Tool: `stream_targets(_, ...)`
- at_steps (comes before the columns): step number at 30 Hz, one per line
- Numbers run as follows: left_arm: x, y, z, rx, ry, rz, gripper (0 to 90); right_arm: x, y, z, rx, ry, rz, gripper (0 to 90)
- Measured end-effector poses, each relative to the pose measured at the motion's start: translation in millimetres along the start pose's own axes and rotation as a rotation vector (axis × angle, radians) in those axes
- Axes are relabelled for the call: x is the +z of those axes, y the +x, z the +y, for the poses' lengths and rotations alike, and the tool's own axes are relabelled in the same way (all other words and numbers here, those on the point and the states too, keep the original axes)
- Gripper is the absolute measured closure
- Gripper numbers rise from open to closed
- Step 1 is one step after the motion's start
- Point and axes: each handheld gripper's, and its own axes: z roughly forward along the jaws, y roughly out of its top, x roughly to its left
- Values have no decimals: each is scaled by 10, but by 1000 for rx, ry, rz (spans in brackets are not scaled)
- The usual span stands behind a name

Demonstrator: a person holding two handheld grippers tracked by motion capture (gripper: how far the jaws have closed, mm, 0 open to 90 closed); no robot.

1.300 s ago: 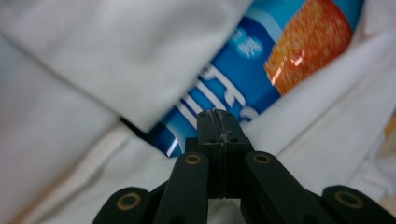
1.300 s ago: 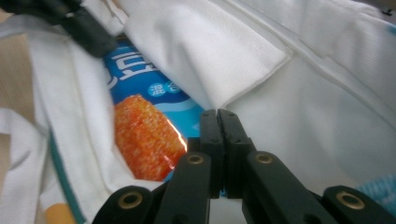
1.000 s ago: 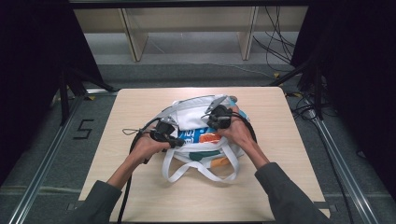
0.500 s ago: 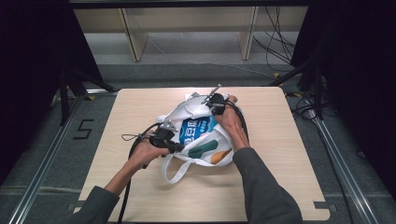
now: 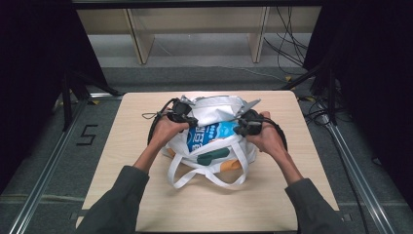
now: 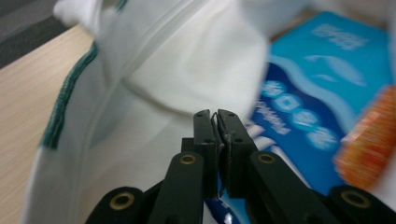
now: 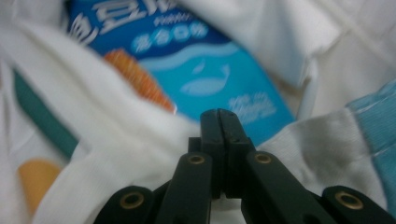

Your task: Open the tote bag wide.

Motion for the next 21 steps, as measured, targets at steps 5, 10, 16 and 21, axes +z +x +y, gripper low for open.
stream_targets(5, 160, 148, -22, -39, 34, 56, 890, -105, 87, -250, -13, 92, 58, 900)
stream_targets(10, 136, 329, -79, -94, 34, 94, 893, 85, 149, -581, 40, 145, 137, 900)
stream_targets(16, 24, 250, -77, -82, 8, 32, 887, -140, 214, -411, 7, 53, 68, 900)
stream_targets(21, -58, 169, -71, -62, -22, 0, 874, -246, 201, -271, 16, -77, 40, 900)
